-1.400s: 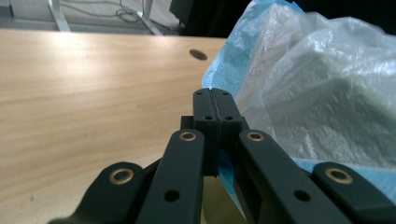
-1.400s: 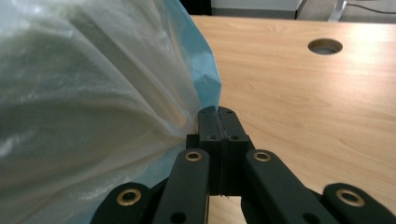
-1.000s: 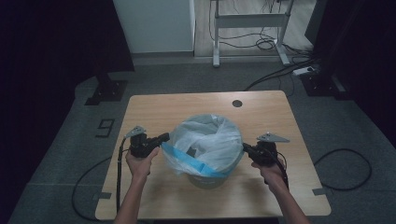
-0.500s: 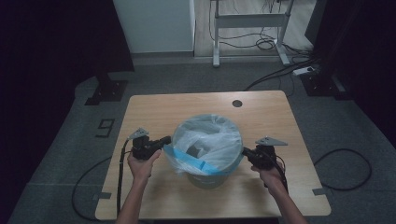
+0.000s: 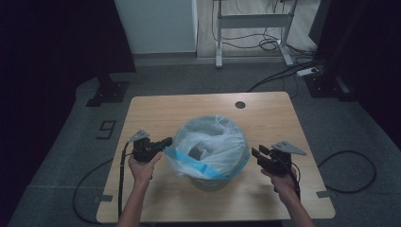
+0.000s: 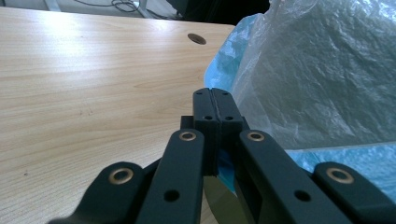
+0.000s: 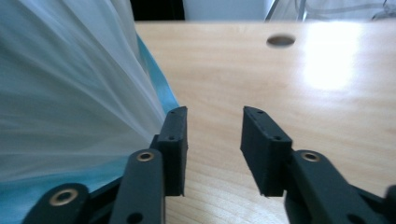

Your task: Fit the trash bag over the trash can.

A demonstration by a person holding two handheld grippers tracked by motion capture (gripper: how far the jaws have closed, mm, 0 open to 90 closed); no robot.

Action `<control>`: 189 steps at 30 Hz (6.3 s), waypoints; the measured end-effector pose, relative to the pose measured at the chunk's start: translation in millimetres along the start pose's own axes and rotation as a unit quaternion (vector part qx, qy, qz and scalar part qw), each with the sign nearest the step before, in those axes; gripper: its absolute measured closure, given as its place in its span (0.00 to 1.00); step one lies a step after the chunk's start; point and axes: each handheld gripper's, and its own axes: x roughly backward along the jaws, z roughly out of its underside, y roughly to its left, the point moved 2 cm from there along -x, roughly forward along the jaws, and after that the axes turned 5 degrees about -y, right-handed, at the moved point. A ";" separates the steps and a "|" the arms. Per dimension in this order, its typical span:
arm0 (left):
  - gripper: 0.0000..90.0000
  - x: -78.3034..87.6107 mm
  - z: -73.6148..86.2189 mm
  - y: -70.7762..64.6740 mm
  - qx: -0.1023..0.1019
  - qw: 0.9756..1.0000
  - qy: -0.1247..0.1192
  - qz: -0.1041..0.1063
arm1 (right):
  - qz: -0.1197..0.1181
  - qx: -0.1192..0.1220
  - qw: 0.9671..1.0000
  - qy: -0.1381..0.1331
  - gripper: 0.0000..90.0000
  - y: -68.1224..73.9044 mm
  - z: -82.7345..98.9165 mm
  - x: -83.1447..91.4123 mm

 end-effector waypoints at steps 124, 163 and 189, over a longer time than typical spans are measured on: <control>0.03 29.7 -14.5 -10.1 -0.035 0.998 -0.044 -0.011 | -0.234 0.082 0.969 -0.019 0.47 108.5 46.1 36.0; 0.48 -9.4 -71.7 -98.1 -0.208 0.962 0.123 0.126 | -0.150 0.029 0.987 -0.043 0.49 38.8 47.7 66.3; 0.57 -23.9 -87.3 -110.9 -0.212 0.953 0.149 0.155 | -0.122 0.011 0.991 -0.043 0.50 29.4 46.1 67.6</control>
